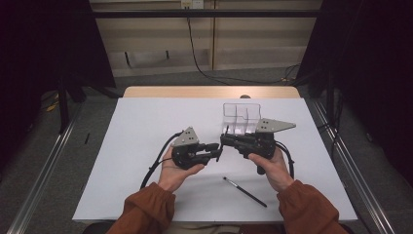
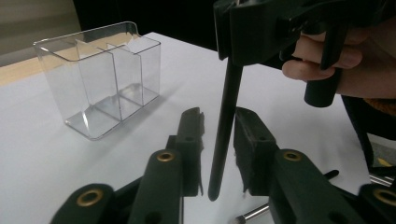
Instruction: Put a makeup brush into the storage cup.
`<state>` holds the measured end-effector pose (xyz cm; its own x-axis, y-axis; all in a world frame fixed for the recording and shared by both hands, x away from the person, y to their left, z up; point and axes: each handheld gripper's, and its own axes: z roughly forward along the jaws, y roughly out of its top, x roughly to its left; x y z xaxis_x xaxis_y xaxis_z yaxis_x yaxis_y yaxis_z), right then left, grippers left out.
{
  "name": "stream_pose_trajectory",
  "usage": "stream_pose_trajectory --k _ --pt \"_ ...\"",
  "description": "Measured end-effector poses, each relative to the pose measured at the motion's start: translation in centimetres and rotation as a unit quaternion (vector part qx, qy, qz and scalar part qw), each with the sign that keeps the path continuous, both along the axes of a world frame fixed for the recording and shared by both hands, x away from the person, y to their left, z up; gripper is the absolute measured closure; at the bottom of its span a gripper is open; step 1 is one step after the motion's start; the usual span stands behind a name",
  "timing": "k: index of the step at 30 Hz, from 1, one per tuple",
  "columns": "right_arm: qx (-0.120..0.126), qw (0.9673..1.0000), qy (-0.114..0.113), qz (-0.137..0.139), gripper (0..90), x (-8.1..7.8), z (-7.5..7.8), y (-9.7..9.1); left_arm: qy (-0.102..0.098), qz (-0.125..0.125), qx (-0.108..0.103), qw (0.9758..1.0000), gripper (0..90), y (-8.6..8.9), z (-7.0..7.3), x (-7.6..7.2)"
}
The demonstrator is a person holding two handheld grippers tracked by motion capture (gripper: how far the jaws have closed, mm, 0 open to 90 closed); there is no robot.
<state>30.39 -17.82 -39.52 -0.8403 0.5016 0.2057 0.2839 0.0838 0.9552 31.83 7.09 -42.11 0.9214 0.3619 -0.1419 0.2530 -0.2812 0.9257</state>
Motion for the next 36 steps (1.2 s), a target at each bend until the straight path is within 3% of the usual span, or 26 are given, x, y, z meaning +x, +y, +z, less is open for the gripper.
stream_pose_trajectory --k 7,12,15,23,26,31,34,36 --pt "0.001 1.0 -0.003 -0.008 84.3 0.0 0.2 -0.5 -0.007 0.023 0.003 0.9997 56.3 0.9 0.3 -0.2" --pt "-0.002 0.9999 -0.003 -0.011 84.3 0.0 0.2 -0.6 0.0 0.051 -0.005 0.9987 37.2 1.9 0.5 0.0" --pt "-0.005 0.9999 -0.004 -0.011 84.3 -0.1 0.2 -0.6 -0.001 0.064 -0.003 0.9979 32.3 2.4 0.6 -0.1" --pt "-0.009 0.9998 -0.003 -0.019 84.3 -0.2 0.2 -0.9 0.008 0.088 0.004 0.996 7.6 4.1 0.8 -0.3" --pt "-0.01 0.9997 -0.004 -0.022 84.3 -0.2 0.3 -1.1 0.008 0.104 -0.004 0.9946 3.1 4.9 0.9 -0.3" --pt "-0.015 0.9995 -0.001 -0.026 84.3 -0.2 0.2 -1.5 -0.001 0.136 0.014 0.9906 3.5 6.0 0.9 -0.4" --pt "-0.015 0.9994 -0.003 -0.032 84.3 -0.2 0.3 -1.9 0.002 0.143 0.018 0.9895 3.4 6.8 0.8 -0.5" --pt "-0.016 0.9993 -0.005 -0.035 84.3 -0.2 0.3 -2.2 0.0 0.136 0.014 0.9906 2.6 7.3 0.8 -0.6"
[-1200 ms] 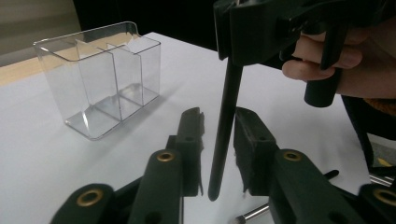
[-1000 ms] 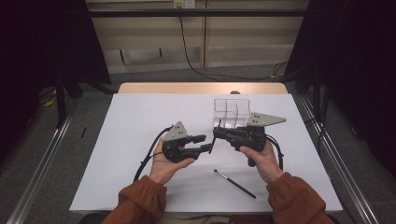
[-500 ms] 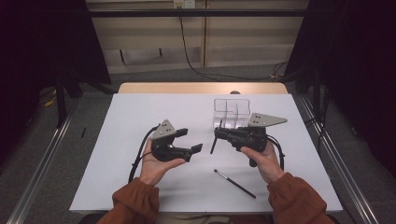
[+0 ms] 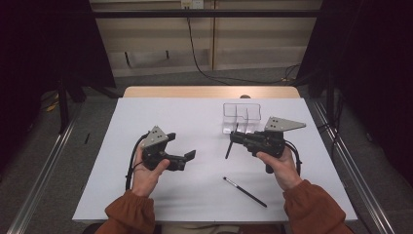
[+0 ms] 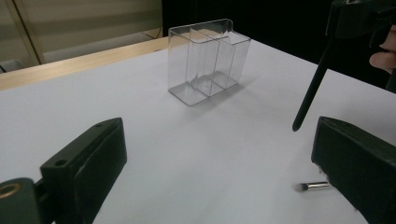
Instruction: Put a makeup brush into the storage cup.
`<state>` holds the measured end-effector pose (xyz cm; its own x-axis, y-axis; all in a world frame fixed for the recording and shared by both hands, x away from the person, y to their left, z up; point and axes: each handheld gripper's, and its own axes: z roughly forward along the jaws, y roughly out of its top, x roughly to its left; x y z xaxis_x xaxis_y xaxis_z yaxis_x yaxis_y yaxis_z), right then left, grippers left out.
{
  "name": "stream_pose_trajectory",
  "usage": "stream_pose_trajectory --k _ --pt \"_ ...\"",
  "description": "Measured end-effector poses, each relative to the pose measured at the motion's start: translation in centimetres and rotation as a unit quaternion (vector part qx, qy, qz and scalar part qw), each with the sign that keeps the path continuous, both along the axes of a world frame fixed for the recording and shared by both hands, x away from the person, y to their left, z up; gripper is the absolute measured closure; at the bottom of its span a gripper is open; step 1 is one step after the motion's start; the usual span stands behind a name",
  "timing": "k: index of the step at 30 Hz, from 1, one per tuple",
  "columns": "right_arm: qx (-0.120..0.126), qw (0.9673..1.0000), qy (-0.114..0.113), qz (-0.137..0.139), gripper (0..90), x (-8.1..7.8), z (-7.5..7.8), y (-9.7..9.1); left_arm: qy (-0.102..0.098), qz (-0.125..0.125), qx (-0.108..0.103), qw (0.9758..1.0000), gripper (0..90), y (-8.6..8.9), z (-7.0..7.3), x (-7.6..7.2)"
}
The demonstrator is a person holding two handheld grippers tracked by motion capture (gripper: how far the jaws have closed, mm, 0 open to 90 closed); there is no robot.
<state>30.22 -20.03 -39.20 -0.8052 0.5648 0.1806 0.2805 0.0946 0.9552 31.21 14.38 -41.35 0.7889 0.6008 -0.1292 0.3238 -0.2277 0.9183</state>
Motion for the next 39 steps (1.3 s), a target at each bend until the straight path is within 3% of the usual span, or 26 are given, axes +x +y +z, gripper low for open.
stream_pose_trajectory --k 6,8,10,12,16,24,27,32,39 --pt "-0.004 0.9999 0.0 -0.01 84.3 0.1 0.1 -0.6 -0.005 0.021 0.001 0.9998 3.0 1.4 0.4 -0.3" --pt "-0.005 0.9998 0.001 -0.017 84.3 0.1 0.2 -0.8 -0.003 0.021 -0.002 0.9998 3.0 2.3 0.6 -0.5" --pt "-0.005 0.9998 0.0 -0.019 84.2 0.1 0.2 -1.1 -0.003 0.036 -0.009 0.9993 2.5 3.3 0.6 -0.6" --pt "-0.005 0.9997 0.001 -0.023 84.2 0.2 0.3 -1.3 -0.004 0.046 0.002 0.9989 2.3 4.0 0.3 -0.8" --pt "-0.01 0.9995 0.001 -0.029 84.2 0.5 0.3 -1.5 -0.027 0.064 0.009 0.9975 2.2 4.7 -0.3 -1.2" --pt "-0.01 0.9993 -0.001 -0.036 84.2 0.9 0.7 -1.9 -0.036 0.079 0.001 0.9962 2.4 6.6 -0.8 -2.3" --pt "-0.014 0.999 0.002 -0.043 84.2 1.1 0.9 -2.1 -0.027 0.089 -0.02 0.9954 2.7 7.6 -1.5 -2.6" --pt "-0.018 0.9987 0.003 -0.047 84.2 1.4 1.1 -2.2 -0.028 0.098 -0.004 0.9948 2.5 8.6 -2.0 -3.1" --pt "-0.015 0.9984 0.001 -0.055 84.1 1.9 1.6 -2.6 -0.04 0.107 -0.011 0.9934 2.3 9.6 -2.2 -3.7"
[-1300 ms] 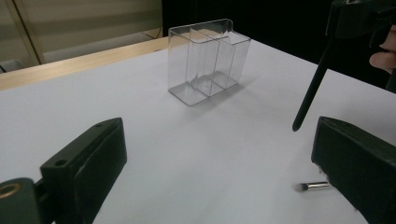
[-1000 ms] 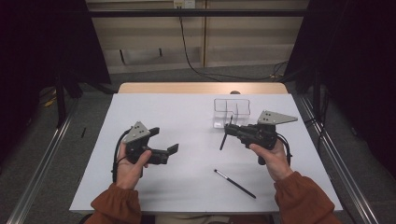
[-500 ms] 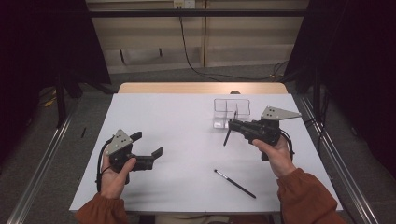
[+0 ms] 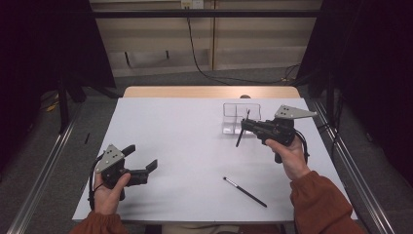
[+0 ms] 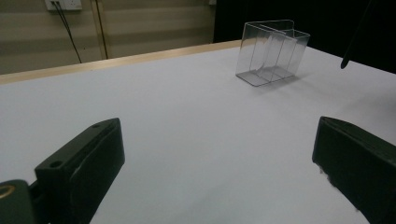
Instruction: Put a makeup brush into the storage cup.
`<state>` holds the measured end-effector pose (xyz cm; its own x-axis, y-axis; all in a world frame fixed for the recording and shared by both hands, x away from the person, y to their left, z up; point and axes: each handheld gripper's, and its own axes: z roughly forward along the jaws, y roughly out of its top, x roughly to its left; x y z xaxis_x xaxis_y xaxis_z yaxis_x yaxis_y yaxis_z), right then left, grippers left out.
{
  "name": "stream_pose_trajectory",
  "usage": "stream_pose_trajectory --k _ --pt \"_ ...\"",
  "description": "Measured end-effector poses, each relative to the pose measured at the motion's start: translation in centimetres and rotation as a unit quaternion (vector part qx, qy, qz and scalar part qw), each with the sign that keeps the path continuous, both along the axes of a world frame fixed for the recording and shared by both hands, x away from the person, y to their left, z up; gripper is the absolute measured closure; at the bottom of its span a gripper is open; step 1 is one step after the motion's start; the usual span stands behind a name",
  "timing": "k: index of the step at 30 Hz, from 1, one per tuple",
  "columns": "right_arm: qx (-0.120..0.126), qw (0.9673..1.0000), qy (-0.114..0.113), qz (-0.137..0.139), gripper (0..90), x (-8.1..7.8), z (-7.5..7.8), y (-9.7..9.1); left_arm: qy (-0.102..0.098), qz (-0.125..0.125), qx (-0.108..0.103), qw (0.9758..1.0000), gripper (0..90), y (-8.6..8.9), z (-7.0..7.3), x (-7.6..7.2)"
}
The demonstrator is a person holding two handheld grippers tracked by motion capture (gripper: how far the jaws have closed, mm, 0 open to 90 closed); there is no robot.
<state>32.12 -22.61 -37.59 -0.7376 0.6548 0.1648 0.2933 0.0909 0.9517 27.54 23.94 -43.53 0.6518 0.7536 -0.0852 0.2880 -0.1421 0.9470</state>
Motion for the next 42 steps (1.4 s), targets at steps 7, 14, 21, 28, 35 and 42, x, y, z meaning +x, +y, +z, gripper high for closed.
stream_pose_trajectory --k 7,14,21,28,35,42 --pt "0.002 1.0 -0.006 -0.005 84.1 0.5 0.6 -0.2 -0.003 0.007 0.004 1.0 2.3 0.4 -0.1 -0.1" --pt "-0.005 0.9999 -0.008 -0.014 84.1 1.9 1.2 0.0 -0.009 0.004 0.011 0.9999 2.3 0.0 -0.4 0.0" --pt "-0.007 0.9997 -0.015 -0.021 84.2 3.3 2.5 0.2 -0.01 0.0 0.011 0.9999 2.3 -0.2 -0.3 -0.2" --pt "-0.01 0.9991 -0.022 -0.034 84.2 5.1 3.7 0.6 -0.012 -0.004 0.01 0.9999 2.7 -0.3 -0.2 -0.2" --pt "-0.016 0.9983 -0.027 -0.049 84.1 6.6 4.5 0.8 -0.014 -0.013 0.008 0.9998 2.3 -0.2 0.0 -0.4" --pt "-0.02 0.9974 -0.021 -0.066 84.2 7.9 4.3 0.8 -0.018 -0.009 0.015 0.9997 2.3 -0.2 0.0 -0.5"
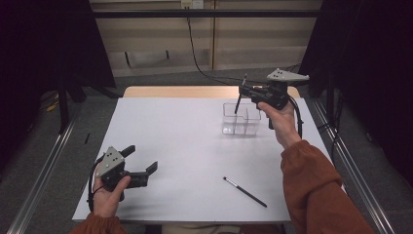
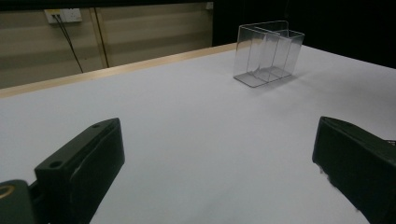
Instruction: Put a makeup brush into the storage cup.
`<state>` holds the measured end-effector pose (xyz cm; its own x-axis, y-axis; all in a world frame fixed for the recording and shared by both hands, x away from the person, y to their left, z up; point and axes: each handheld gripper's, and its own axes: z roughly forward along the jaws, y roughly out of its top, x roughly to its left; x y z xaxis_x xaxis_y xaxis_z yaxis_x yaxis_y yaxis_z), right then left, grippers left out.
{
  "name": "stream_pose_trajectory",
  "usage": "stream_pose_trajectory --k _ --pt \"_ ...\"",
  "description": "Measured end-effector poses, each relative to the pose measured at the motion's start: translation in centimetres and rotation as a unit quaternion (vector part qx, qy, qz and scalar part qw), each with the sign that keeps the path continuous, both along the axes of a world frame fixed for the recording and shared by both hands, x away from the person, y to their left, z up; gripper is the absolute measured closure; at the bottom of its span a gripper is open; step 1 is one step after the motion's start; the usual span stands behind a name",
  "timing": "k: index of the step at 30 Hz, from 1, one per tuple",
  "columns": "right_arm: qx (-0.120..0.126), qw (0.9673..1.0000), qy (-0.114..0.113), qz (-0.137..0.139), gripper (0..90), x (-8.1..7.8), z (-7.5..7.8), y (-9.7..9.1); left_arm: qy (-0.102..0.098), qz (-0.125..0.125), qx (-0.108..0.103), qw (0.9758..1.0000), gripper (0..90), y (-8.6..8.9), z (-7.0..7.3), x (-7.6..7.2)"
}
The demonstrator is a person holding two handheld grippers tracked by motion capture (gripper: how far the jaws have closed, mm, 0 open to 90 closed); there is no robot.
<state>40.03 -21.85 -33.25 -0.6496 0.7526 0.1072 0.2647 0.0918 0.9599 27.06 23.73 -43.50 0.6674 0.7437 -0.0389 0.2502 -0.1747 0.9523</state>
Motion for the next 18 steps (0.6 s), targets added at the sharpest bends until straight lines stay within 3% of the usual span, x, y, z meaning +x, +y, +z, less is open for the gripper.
stream_pose_trajectory --k 9,18 --pt "-0.014 0.9997 0.015 -0.016 84.2 2.1 -0.7 1.0 0.003 0.002 -0.001 1.0 2.3 0.1 0.0 0.0" --pt "-0.015 0.9993 0.03 -0.016 84.1 2.8 -2.2 1.7 0.004 0.006 0.001 1.0 2.3 0.4 0.1 0.0"
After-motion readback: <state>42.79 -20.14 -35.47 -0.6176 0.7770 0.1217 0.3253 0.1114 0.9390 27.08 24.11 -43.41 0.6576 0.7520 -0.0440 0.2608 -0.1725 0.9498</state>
